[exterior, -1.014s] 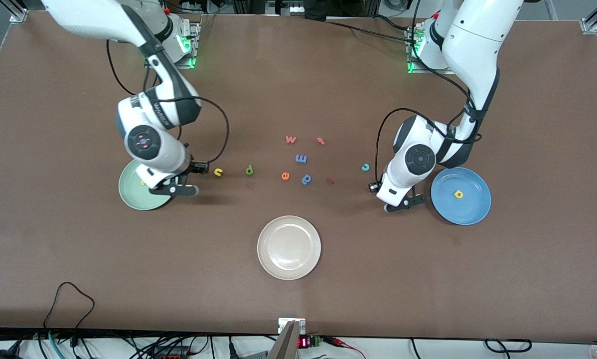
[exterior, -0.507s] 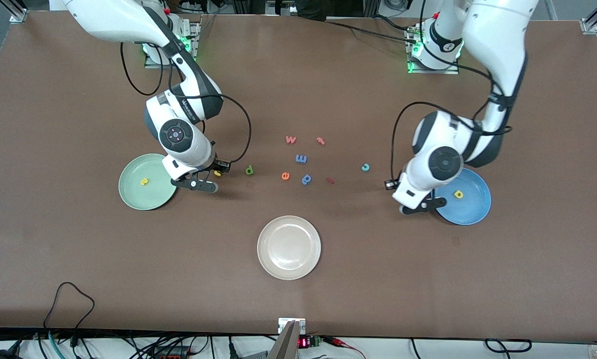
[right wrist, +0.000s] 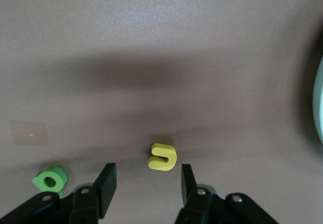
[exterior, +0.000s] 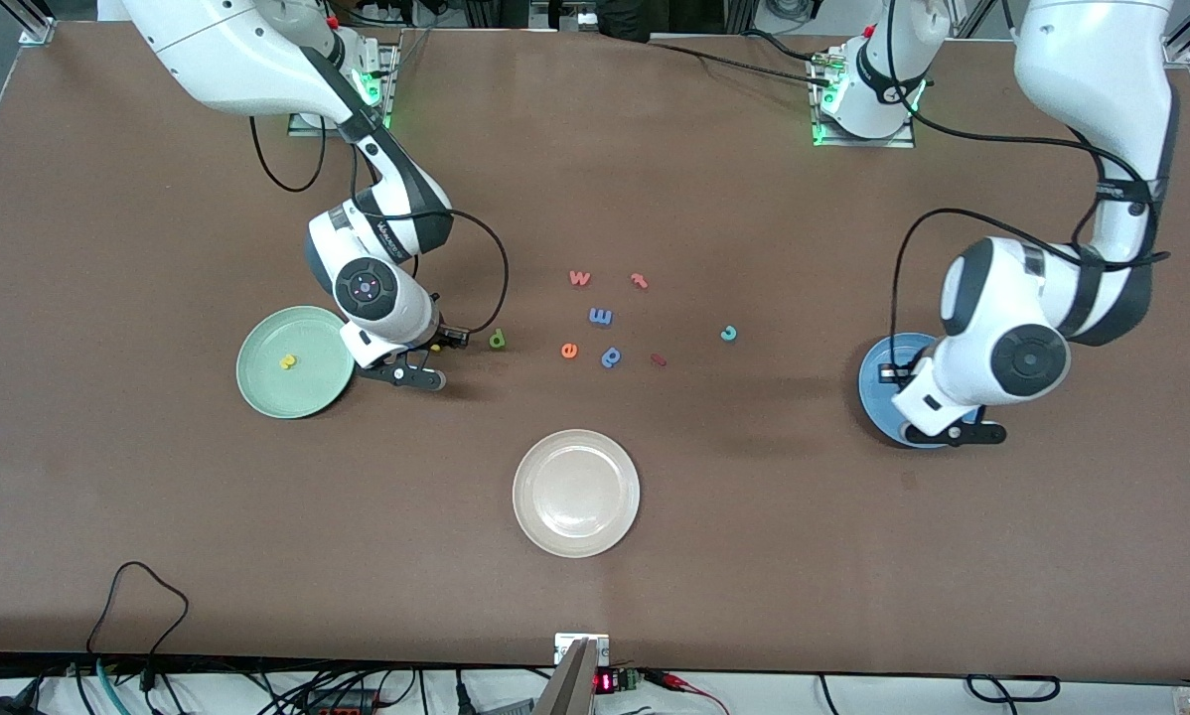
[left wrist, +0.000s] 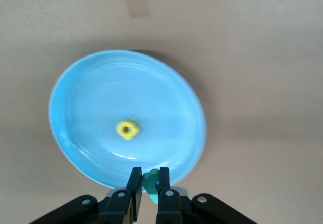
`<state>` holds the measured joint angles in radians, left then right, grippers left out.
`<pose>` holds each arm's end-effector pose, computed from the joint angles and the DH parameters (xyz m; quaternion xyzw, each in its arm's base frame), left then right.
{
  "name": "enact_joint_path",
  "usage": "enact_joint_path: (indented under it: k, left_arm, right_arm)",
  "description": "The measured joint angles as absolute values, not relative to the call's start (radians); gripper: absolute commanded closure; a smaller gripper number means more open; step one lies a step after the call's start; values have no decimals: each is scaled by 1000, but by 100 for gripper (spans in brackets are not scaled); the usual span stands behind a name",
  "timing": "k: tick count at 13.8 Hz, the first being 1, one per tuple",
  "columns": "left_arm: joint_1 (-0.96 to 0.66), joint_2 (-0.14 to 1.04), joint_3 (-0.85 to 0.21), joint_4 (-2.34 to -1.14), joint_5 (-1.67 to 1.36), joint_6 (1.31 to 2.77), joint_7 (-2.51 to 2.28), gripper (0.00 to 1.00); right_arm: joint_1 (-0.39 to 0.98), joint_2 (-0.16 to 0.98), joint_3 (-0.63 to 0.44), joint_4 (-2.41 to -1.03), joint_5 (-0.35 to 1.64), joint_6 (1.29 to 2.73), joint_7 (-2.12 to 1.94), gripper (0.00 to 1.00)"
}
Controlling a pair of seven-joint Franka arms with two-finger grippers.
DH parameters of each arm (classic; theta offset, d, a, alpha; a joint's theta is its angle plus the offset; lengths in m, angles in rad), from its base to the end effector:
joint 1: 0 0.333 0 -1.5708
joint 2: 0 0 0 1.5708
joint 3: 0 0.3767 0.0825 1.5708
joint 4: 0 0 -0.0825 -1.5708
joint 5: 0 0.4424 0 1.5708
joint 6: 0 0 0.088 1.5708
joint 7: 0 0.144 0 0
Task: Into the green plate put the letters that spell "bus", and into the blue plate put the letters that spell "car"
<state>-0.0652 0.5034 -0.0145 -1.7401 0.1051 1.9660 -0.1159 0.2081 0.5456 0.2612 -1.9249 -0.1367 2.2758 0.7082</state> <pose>0.6956 -0.0445 0.2498 -0.9895 0.0084 0.1333 0.0549 0.5994 0.2933 0.1697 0.9927 -0.0824 -0.0826 0.0304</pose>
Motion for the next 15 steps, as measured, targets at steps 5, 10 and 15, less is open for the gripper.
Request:
enact_joint_path:
  k: [5,10,15]
  left_arm:
    - [-21,565,-26,-1800,105,2097,-50,0]
    - [-30,533,-37,-1794,105,2068,-50,0]
    - [-33,443,-119,-1790,105,1989,-50,0]
  right_arm:
    - [208,547,256,-1938,-137,2283,708,40]
    - [208,551,252,-1989,-137,2363,708,40]
    - [202,552,246,-1991,-137,2385,708,41]
